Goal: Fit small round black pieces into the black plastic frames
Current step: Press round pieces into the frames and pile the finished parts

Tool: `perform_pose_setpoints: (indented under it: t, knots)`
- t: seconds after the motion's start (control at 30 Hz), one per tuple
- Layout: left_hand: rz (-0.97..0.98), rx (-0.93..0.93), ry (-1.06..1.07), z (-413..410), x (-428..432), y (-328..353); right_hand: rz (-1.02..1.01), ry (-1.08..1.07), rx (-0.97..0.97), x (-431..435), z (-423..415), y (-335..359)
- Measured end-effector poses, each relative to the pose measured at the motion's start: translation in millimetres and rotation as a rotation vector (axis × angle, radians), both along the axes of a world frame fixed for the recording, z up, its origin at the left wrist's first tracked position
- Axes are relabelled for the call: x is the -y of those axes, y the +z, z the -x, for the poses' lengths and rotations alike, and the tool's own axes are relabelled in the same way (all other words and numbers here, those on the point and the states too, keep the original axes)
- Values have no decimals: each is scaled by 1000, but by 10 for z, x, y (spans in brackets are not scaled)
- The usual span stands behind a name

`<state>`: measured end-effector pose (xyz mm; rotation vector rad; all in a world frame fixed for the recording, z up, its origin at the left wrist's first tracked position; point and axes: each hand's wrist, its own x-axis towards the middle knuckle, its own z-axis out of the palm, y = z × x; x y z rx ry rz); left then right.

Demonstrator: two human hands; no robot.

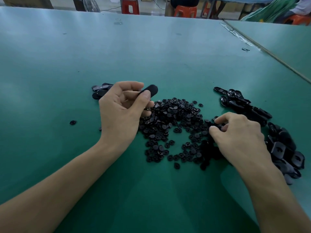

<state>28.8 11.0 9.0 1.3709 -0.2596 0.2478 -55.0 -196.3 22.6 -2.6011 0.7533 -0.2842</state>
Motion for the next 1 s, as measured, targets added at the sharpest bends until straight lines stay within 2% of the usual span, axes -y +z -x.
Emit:
perform_pose_setpoints:
  t: [0.1,0.27,0.47,0.6,0.73,0.83,1.0]
  knots:
    - [-92,2,62,-62,-46,-11,-35,-12,4,-3,-8,-8]
    - [-91,-92,116,-224,-156,-50,-35,2,20,-6,-9,-6]
    - [-191,-111,214,-326,-188,-138,-16,-21,44,3,-12,-11]
    - [-291,-24,249,-285,-170,-138,3,-47,52,13,-6,-4]
    - [-338,99,219,-167,-95,-87,16,-39,95,-2,-6,22]
    - [-389,149,139,-62,-34,-69,46,-10,31,-15,-9,16]
    - [-274,109,5,78,45,-84,36,-2,-7,-16,-4,17]
